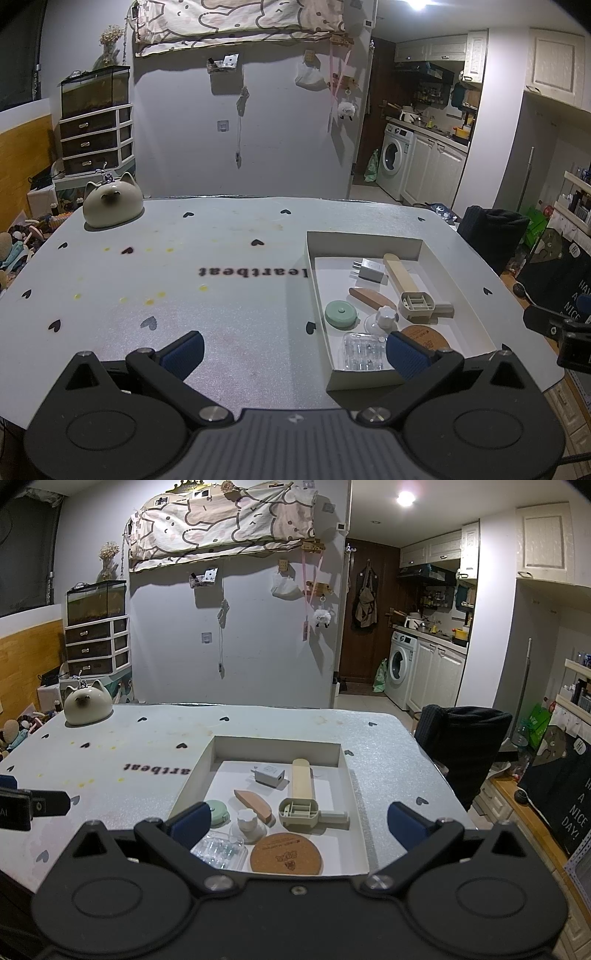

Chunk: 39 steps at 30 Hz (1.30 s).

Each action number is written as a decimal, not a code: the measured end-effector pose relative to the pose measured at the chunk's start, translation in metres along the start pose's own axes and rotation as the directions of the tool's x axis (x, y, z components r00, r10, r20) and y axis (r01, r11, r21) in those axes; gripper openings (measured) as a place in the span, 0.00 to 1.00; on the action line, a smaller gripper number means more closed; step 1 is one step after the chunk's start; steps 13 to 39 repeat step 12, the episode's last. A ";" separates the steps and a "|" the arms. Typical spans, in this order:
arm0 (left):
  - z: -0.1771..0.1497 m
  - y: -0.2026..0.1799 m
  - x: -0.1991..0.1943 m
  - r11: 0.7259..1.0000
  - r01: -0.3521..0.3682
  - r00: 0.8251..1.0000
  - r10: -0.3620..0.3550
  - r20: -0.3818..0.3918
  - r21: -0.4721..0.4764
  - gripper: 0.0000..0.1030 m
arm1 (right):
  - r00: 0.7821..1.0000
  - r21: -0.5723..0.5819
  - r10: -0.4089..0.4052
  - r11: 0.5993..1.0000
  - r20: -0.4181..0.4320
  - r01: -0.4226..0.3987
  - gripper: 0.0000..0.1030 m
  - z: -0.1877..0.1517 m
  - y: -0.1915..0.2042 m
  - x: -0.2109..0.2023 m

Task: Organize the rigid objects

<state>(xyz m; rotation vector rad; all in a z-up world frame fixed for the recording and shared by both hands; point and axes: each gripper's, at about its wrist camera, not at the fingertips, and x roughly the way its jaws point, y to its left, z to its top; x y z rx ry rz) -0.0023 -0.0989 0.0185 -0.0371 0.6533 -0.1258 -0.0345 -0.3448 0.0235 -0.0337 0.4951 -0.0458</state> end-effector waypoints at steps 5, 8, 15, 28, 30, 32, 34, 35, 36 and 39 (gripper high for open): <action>0.000 0.000 0.000 1.000 0.000 1.000 0.000 0.000 0.000 1.00 | 1.000 0.000 0.000 1.000 0.000 0.000 1.00 0.000 0.000 0.000; 0.000 0.000 0.000 1.000 0.001 1.000 -0.001 -0.002 -0.001 1.00 | 1.000 0.000 0.000 1.000 0.000 0.000 1.00 0.000 0.000 0.000; 0.000 0.000 0.001 1.000 -0.001 1.000 0.001 -0.003 -0.001 1.00 | 1.000 0.000 0.001 1.000 -0.001 -0.001 1.00 0.000 0.000 0.000; 0.000 0.000 0.001 1.000 -0.001 1.000 0.001 -0.003 -0.001 1.00 | 1.000 0.000 0.001 1.000 -0.001 -0.001 1.00 0.000 0.000 0.000; 0.000 0.000 0.001 1.000 -0.001 1.000 0.001 -0.003 -0.001 1.00 | 1.000 0.000 0.001 1.000 -0.001 -0.001 1.00 0.000 0.000 0.000; 0.000 0.000 0.001 1.000 -0.001 1.000 0.001 -0.003 -0.001 1.00 | 1.000 0.000 0.001 1.000 -0.001 -0.001 1.00 0.000 0.000 0.000; 0.000 0.000 0.001 1.000 -0.001 1.000 0.001 -0.003 -0.001 1.00 | 1.000 0.000 0.001 1.000 -0.001 -0.001 1.00 0.000 0.000 0.000; 0.000 0.000 0.001 1.000 -0.001 1.000 0.001 -0.003 -0.001 1.00 | 1.000 0.000 0.001 1.000 -0.001 -0.001 1.00 0.000 0.000 0.000; 0.000 0.000 0.001 1.000 -0.001 1.000 0.001 -0.003 -0.001 1.00 | 1.000 0.000 0.001 1.000 -0.001 -0.001 1.00 0.000 0.000 0.000; 0.000 0.000 0.001 1.000 -0.001 1.000 0.001 -0.003 -0.001 1.00 | 1.000 0.000 0.001 1.000 -0.001 -0.001 1.00 0.000 0.000 0.000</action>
